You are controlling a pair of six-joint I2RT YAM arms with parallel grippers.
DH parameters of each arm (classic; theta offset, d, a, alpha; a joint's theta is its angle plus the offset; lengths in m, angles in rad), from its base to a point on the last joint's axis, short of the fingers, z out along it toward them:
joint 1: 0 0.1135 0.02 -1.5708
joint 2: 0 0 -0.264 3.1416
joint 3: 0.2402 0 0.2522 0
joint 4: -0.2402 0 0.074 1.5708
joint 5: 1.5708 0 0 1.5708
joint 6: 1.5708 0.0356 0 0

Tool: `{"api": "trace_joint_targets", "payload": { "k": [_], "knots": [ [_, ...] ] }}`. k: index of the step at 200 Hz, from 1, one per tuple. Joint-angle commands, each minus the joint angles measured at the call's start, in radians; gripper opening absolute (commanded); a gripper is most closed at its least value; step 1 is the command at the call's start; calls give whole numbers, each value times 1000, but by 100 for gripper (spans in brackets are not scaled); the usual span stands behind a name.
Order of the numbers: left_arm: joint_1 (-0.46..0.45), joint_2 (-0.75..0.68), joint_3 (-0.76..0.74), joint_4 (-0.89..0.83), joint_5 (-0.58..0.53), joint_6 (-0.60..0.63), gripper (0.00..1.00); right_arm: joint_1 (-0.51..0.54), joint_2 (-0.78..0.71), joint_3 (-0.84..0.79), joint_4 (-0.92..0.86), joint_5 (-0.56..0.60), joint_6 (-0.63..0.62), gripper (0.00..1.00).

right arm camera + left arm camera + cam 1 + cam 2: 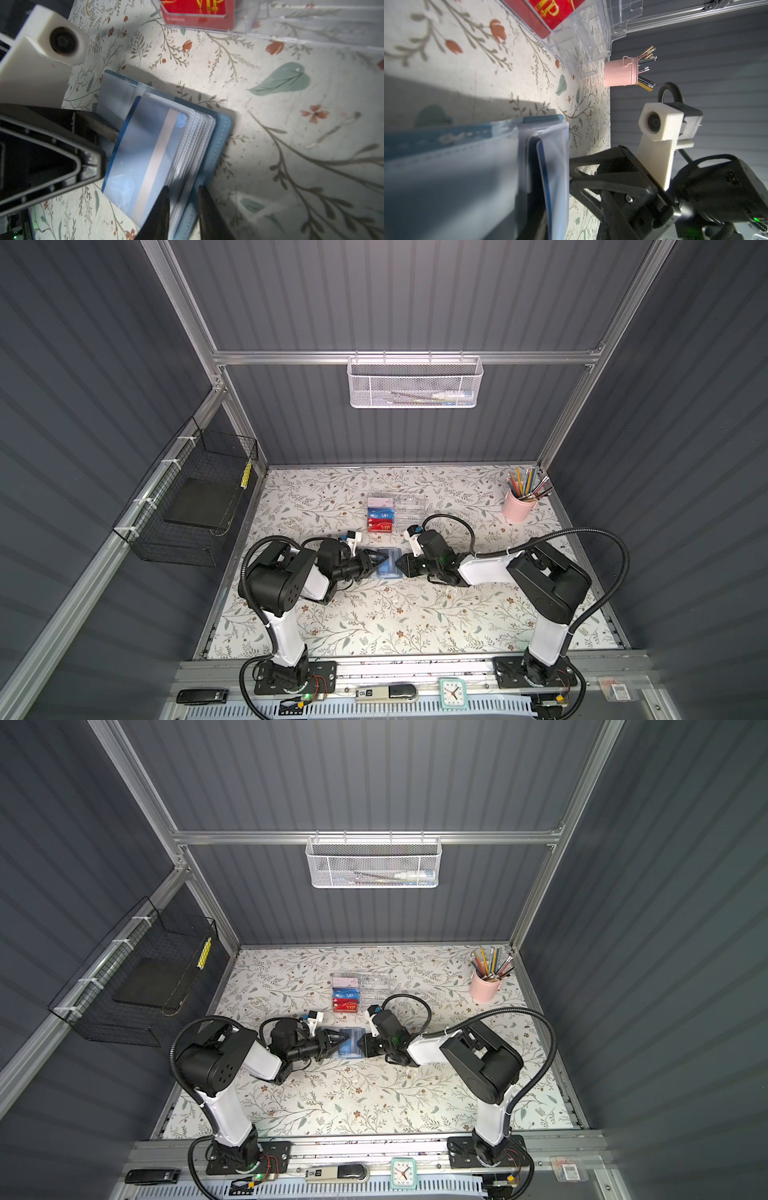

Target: Take the credit cards out of the card holder

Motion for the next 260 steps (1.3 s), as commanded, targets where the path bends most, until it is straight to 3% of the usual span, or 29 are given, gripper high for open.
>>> {"api": "trace_joint_targets", "payload": {
  "k": [1, 260],
  "knots": [
    [15, -5, -22, -43, 31, 12, 39, 1, 30, -6, -14, 2, -1, 27],
    [103, 20, -26, -44, 91, 25, 35, -2, 116, 30, -69, 23, 13, 25]
  ]
}}
